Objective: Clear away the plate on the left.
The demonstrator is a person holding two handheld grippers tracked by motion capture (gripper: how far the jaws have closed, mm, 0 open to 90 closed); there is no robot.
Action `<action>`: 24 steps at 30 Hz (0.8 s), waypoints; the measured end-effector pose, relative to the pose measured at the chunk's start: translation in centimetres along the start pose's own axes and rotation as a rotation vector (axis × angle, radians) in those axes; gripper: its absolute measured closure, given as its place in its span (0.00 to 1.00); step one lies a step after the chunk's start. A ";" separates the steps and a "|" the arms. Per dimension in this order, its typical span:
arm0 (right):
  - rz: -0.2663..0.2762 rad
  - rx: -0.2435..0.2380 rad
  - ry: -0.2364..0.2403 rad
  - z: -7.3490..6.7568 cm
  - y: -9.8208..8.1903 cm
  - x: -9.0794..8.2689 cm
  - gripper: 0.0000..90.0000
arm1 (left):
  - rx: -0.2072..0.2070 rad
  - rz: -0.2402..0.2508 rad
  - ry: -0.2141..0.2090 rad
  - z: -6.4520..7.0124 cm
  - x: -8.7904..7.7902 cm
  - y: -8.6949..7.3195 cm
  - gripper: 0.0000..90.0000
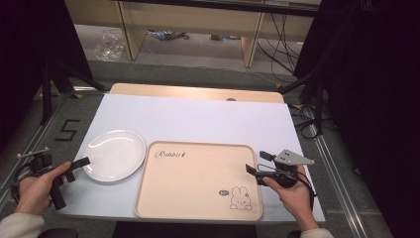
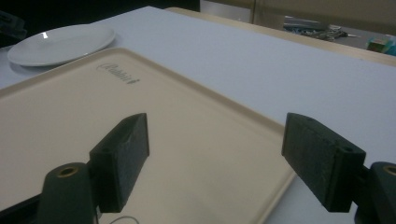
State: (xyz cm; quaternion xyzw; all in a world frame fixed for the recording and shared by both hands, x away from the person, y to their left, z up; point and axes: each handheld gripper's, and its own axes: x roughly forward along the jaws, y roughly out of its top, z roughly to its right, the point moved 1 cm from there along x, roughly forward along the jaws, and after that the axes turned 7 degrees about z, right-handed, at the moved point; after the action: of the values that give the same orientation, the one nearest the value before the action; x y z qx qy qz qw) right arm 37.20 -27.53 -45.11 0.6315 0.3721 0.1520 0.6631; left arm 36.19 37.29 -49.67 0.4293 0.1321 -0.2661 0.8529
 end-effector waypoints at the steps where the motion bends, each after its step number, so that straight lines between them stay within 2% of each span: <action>1: 0.002 -0.020 0.000 0.1 0.0 0.0 0.27 | 0.002 -0.013 0.004 -0.1 0.0 0.0 0.47; 5: -0.014 -0.029 -0.006 0.2 0.1 -0.1 0.27 | -0.015 -0.030 0.004 -0.3 0.2 -0.2 0.47; 6: 0.004 -0.021 -0.001 0.2 0.0 0.0 0.27 | -0.017 -0.035 0.004 -0.4 0.2 -0.2 0.46; 11: 0.008 -0.020 0.000 0.2 0.0 0.1 0.27 | -0.040 -0.049 -0.002 -0.6 0.6 -0.3 0.46; 12: 0.004 -0.001 0.001 0.0 0.0 0.1 0.27 | -0.048 -0.052 -0.003 -0.7 0.7 -0.3 0.47; 14: 0.003 0.003 0.001 0.0 0.0 0.1 0.27 | -0.056 -0.054 -0.010 -0.8 0.8 -0.3 0.47; 15: -0.017 -0.001 -0.008 0.0 0.0 -0.1 0.27 | -0.066 -0.054 -0.009 -0.8 0.9 -0.2 0.48; 19: -0.033 0.005 -0.016 -0.1 0.1 -0.2 0.27 | -0.091 -0.055 -0.025 -0.9 1.2 -0.2 0.51; 21: -0.017 -0.025 -0.021 0.1 0.0 -0.1 0.27 | -0.108 -0.054 -0.042 -1.0 1.4 -0.2 0.53; 23: -0.012 -0.028 -0.024 0.1 0.0 -0.1 0.27 | -0.120 -0.056 -0.037 -1.0 1.5 -0.2 0.54; 24: -0.006 -0.031 -0.014 0.1 0.0 0.0 0.27 | -0.145 -0.055 -0.033 -1.1 1.5 -0.2 0.56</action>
State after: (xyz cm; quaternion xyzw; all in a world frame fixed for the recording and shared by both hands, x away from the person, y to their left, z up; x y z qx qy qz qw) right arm 37.30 -27.62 -45.08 0.6212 0.3668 0.1512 0.6758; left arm 37.36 37.60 -51.15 0.3580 0.1487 -0.2862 0.8763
